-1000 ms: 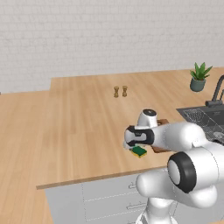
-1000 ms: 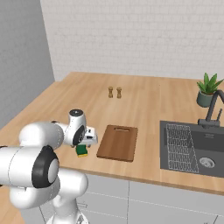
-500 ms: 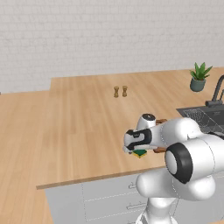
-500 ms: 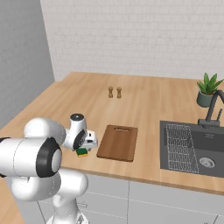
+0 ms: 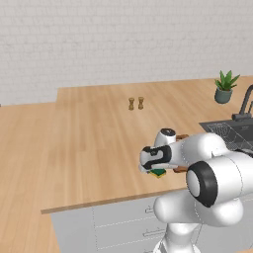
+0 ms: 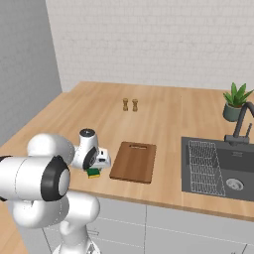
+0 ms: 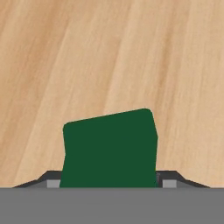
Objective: Pick up the sponge from the counter and clean the cutting board by briefly scrubbing or pressing down on the cutting board. Once finished, release the sponge.
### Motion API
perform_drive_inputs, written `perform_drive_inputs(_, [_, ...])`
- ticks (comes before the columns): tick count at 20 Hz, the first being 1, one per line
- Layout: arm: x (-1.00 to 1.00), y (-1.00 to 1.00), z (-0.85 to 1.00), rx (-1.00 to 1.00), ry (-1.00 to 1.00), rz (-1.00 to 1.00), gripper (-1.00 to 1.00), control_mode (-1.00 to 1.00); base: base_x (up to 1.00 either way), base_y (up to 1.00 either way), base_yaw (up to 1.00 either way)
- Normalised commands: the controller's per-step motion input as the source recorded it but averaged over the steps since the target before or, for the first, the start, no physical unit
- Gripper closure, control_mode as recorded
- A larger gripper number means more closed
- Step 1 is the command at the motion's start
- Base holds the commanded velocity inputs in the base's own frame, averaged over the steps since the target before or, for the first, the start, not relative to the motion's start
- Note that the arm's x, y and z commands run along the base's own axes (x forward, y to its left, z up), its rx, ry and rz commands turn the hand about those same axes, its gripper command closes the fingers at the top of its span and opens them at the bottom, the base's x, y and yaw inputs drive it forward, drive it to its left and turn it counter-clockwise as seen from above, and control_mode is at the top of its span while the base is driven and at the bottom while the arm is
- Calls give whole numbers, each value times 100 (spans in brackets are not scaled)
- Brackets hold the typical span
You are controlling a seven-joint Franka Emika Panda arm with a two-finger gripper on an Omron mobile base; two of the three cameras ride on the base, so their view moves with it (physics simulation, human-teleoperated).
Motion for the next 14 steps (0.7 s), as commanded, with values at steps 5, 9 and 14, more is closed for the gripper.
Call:
perform_drive_inputs(5, [1, 0, 13, 0, 0, 0, 100, -100, 0, 0, 0])
perform_drive_inputs(9, [-1, -12, 54, 0, 2, -3, 100, -100, 0, 0, 0])
perform_drive_inputs(14, [-3, -40, 63, 0, 4, -9, 100, -100, 0, 0, 0])
